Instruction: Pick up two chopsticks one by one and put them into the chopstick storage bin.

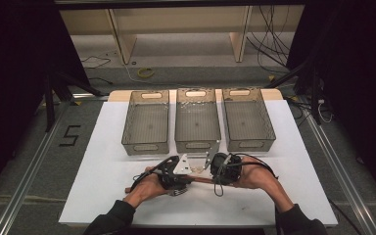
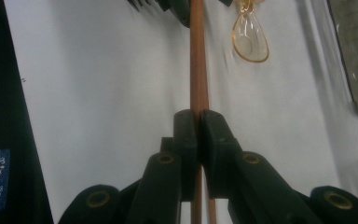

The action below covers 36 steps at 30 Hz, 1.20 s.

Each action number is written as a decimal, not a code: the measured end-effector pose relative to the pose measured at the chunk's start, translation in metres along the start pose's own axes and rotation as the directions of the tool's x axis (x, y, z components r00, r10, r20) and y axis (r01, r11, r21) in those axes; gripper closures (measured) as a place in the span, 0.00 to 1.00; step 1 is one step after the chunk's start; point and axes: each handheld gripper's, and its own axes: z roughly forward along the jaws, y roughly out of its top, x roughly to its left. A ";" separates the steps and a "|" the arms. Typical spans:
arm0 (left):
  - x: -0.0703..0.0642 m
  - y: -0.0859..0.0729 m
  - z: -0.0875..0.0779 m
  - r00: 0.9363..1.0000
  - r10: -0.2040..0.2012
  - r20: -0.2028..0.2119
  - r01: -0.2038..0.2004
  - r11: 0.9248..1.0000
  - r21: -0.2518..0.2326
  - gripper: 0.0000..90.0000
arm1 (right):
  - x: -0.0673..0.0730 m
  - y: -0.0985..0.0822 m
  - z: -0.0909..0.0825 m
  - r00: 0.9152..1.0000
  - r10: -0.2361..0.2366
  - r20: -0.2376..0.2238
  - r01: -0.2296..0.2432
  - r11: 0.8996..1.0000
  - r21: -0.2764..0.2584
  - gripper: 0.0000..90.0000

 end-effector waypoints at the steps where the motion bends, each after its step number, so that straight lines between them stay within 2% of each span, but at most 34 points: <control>1: -0.001 0.001 -0.002 1.000 0.011 0.001 -0.011 1.000 0.009 0.77 | 0.000 0.000 -0.001 1.000 -0.005 -0.001 0.005 1.000 -0.004 0.95; 3: -0.002 0.003 -0.005 0.999 0.035 0.004 -0.035 0.999 0.011 0.79 | 0.000 -0.001 -0.004 1.000 0.006 -0.010 -0.006 1.000 -0.024 0.94; 4: -0.003 0.004 -0.007 0.999 0.051 0.007 -0.051 0.999 0.018 0.80 | -0.001 -0.002 -0.005 1.000 -0.009 -0.017 0.008 1.000 -0.025 0.94; 9: -0.010 0.009 -0.011 0.993 0.107 0.050 -0.108 0.994 0.023 0.91 | -0.007 -0.006 -0.010 1.000 0.009 0.017 -0.008 0.998 -0.067 0.87; 12: -0.013 0.014 -0.013 0.993 0.104 0.050 -0.106 0.994 0.035 0.92 | -0.009 -0.008 -0.013 0.999 0.023 0.026 -0.021 0.997 -0.079 0.81; 14: -0.010 0.014 -0.016 0.996 0.082 0.038 -0.083 0.996 0.038 0.92 | -0.010 -0.008 -0.017 0.998 0.028 0.048 -0.023 0.995 -0.097 0.72; 17: -0.003 0.013 -0.021 0.998 0.052 0.020 -0.053 0.998 0.040 0.92 | -0.013 -0.009 -0.026 0.995 0.070 0.072 -0.058 0.986 -0.157 0.60; 20: 0.003 0.011 -0.026 1.000 0.007 0.013 -0.008 0.999 0.047 0.92 | -0.015 -0.011 -0.034 0.990 0.101 0.100 -0.079 0.975 -0.209 0.53; 21: 0.004 0.011 -0.026 1.000 -0.010 0.005 0.010 0.999 0.041 0.92 | -0.017 -0.013 -0.038 0.985 0.132 0.108 -0.103 0.966 -0.238 0.49; 25: 0.012 0.008 -0.031 0.998 -0.060 -0.013 0.060 0.997 0.054 0.92 | -0.017 -0.015 -0.042 0.982 0.150 0.116 -0.115 0.958 -0.264 0.44; 30: 0.020 0.006 -0.040 0.992 -0.126 -0.026 0.127 0.991 0.043 0.92 | -0.013 -0.019 -0.048 0.980 0.170 0.104 -0.131 0.943 -0.306 0.39; 36: 0.031 0.003 -0.052 0.977 -0.208 -0.042 0.209 0.978 0.025 0.92 | -0.010 -0.026 -0.043 0.978 0.195 0.075 -0.162 0.934 -0.318 0.37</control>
